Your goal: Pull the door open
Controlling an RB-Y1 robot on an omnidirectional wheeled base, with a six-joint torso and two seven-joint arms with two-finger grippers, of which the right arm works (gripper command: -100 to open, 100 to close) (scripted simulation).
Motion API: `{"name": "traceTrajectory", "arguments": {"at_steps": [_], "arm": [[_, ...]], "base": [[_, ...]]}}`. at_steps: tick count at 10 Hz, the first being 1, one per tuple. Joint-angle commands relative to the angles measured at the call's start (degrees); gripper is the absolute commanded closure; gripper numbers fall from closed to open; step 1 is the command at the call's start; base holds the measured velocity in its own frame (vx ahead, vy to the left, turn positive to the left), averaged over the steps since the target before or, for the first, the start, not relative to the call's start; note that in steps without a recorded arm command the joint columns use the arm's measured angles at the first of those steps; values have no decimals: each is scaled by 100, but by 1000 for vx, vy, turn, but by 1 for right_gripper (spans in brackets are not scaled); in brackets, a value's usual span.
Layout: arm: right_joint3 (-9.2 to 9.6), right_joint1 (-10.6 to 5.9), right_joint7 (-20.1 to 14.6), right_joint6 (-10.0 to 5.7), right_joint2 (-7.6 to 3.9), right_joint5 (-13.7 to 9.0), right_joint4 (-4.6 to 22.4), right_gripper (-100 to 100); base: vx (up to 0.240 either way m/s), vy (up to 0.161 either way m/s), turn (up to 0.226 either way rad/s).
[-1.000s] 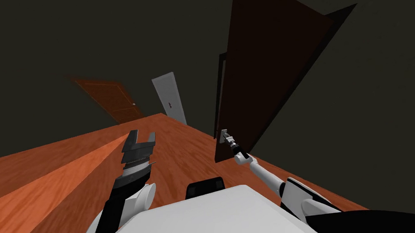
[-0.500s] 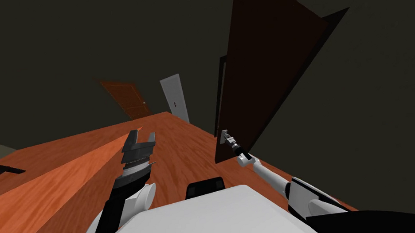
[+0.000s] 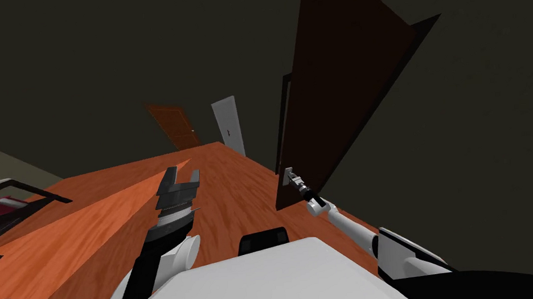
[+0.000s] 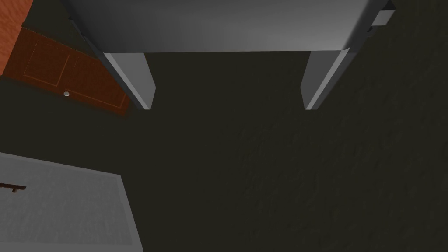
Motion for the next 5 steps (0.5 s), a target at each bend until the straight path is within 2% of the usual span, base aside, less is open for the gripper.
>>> {"name": "traceTrajectory", "arguments": {"at_steps": [1, 5], "arm": [[136, 31, -153, -150, -147, 34, -28, 100], [360, 95, -387, -371, -405, 83, -109, 100]], "base": [[-183, -126, 142], [-174, -95, 100]]}}
